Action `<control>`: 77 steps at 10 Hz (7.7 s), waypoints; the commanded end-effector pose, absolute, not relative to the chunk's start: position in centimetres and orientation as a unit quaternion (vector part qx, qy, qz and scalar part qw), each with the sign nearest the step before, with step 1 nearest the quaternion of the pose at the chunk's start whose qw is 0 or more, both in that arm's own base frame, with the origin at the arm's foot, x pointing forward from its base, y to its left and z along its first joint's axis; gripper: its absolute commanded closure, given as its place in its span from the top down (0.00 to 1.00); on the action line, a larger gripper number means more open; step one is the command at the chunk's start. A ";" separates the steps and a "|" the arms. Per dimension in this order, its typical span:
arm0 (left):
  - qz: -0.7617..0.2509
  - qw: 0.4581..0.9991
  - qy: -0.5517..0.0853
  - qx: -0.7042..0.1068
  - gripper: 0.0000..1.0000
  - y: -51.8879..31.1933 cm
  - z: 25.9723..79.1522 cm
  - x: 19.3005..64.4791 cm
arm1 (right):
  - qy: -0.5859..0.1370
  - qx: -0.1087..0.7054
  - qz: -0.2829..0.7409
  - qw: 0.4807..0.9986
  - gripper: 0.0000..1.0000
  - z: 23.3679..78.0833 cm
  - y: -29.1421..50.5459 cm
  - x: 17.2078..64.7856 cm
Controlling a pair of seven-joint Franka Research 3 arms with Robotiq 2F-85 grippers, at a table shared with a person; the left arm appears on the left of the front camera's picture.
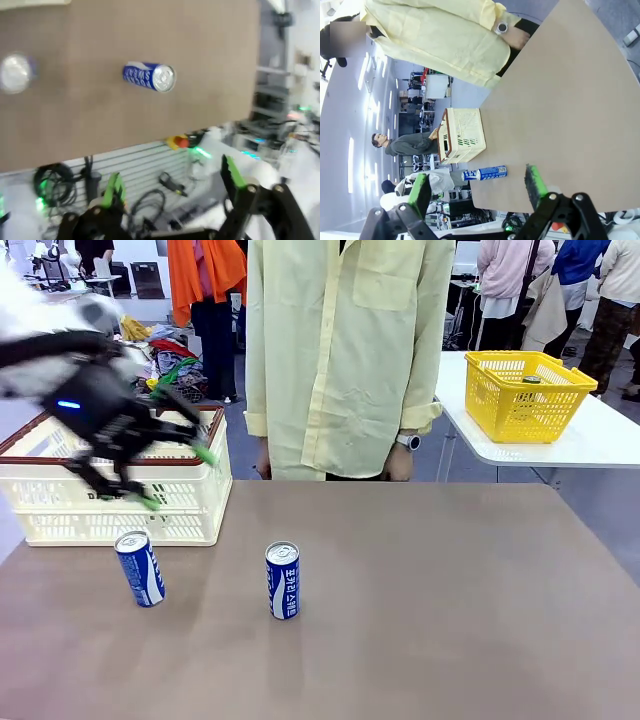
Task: Place the drinks into the Shopping basket.
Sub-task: Pick up one drink and place it into the Shopping basket.
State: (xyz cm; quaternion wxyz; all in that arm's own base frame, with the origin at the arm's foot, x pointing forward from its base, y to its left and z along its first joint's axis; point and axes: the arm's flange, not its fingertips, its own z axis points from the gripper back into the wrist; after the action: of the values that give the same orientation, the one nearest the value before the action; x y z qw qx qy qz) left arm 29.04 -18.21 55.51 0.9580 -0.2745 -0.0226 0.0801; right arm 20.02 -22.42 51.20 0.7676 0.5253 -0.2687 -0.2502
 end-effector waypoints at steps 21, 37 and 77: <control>0.006 0.999 -0.029 -0.018 1.00 -35.0 38.7 34.5 | -0.275 0.530 -0.242 0.764 1.00 51.4 -22.5 20.1; -0.028 0.998 -0.051 -0.038 0.00 -34.5 41.5 35.6 | -0.275 0.530 -0.242 0.764 1.00 51.4 -22.5 20.1; 0.059 0.997 -0.048 0.032 0.00 1.7 42.8 60.4 | -0.275 0.530 -0.242 0.764 1.00 51.4 -22.5 20.1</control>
State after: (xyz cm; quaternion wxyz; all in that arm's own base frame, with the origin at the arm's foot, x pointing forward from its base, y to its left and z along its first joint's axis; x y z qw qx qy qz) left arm 60.54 1.71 42.43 0.9979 0.0180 -0.0348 0.0513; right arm 20.02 -22.43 51.18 0.7676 0.5252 -0.2685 -0.2506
